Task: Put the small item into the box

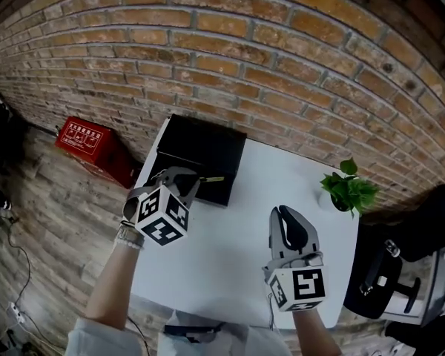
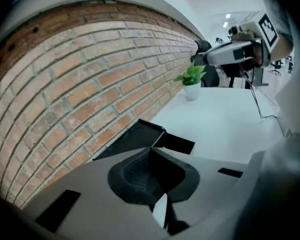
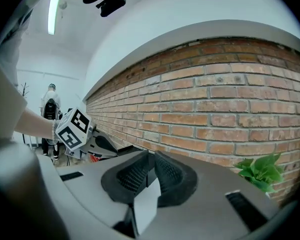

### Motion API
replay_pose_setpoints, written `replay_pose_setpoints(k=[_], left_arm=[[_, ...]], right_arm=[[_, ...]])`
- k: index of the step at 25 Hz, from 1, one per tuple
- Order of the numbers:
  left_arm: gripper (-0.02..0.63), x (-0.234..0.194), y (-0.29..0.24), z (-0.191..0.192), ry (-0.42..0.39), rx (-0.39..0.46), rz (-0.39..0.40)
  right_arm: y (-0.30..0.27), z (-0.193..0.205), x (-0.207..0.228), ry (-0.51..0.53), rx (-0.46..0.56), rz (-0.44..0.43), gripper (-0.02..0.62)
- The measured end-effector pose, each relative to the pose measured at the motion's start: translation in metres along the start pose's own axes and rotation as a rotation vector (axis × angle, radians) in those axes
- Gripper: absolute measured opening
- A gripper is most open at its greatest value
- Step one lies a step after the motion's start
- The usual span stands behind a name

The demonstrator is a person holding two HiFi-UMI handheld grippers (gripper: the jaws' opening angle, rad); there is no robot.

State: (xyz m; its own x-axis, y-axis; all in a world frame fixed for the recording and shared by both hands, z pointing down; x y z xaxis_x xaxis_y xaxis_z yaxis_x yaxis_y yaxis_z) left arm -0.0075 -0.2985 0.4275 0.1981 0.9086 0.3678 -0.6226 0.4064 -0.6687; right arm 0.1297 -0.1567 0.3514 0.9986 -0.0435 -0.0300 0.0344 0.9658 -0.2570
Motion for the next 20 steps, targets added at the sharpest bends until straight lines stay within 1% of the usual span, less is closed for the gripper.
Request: replay_pose_setpoints(k=[4,7,15,20], left_arm=[[0.018,-0.002,0.051,-0.022,0.104,0.108,-0.131],[0.018,0.001,0.090,-0.037,0.155,0.177,-0.217],[0.018,0.026,0.175,-0.069,0.278,0.318,-0.388],[0.018,0.042,0.214,-0.083,0.316,0.382,-0.477]], right_arm=[[0.006,-0.015,-0.005,0.014,0.026,-0.047,0.063],[0.013,-0.027,-0.012,0.035,0.049,-0.089,0.063],[0.044,-0.052,-0.021,0.089,0.108,-0.154,0.063],[0.062,-0.062,-0.018,0.098,0.143,-0.177,0.063]])
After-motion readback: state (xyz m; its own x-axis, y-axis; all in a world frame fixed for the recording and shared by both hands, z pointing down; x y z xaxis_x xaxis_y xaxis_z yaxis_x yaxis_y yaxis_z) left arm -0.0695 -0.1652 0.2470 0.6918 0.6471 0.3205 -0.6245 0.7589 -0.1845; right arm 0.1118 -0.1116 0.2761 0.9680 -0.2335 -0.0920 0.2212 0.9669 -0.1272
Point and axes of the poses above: the fingertips, and each gripper's own axes: y backward along the fingers, x to its right, z out of its underside, the point moved 3 cm from there along y, backward along the fingers, and after that the axes turned 1 degree about -x, right-handed, at the moved point
